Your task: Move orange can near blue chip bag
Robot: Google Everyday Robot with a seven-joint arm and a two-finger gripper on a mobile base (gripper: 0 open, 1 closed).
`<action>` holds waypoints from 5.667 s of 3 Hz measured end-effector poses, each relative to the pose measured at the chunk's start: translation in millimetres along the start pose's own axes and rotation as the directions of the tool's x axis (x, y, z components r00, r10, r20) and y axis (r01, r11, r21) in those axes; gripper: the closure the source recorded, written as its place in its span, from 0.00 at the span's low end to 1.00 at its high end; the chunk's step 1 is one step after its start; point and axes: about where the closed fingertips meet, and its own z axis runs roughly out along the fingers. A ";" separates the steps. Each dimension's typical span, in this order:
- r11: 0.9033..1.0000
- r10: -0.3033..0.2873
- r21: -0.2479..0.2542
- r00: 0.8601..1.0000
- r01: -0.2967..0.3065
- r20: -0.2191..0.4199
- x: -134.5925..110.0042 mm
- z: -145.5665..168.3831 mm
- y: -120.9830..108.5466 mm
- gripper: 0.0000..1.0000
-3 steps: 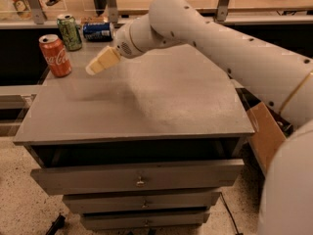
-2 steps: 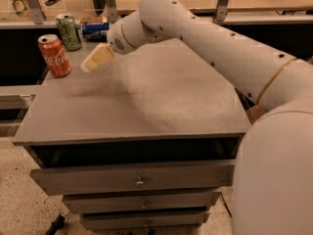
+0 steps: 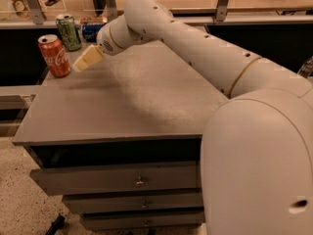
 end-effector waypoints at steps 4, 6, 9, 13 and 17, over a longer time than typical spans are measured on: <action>1.000 -0.014 -0.004 0.998 0.014 0.058 -38.6 56.0 16.9 0.00; 0.998 -0.024 -0.055 0.997 0.028 0.079 -55.3 78.4 33.3 0.00; 0.993 -0.017 -0.112 0.997 0.025 0.074 -63.2 82.2 49.5 0.38; 0.997 -0.043 -0.063 0.996 0.048 0.077 -71.3 -16.9 22.9 1.00; 0.996 -0.011 0.095 0.989 -0.003 0.149 -30.5 -151.0 1.5 1.00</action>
Offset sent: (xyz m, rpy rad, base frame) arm 0.0199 0.0446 0.0033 0.0373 -0.0318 -0.0450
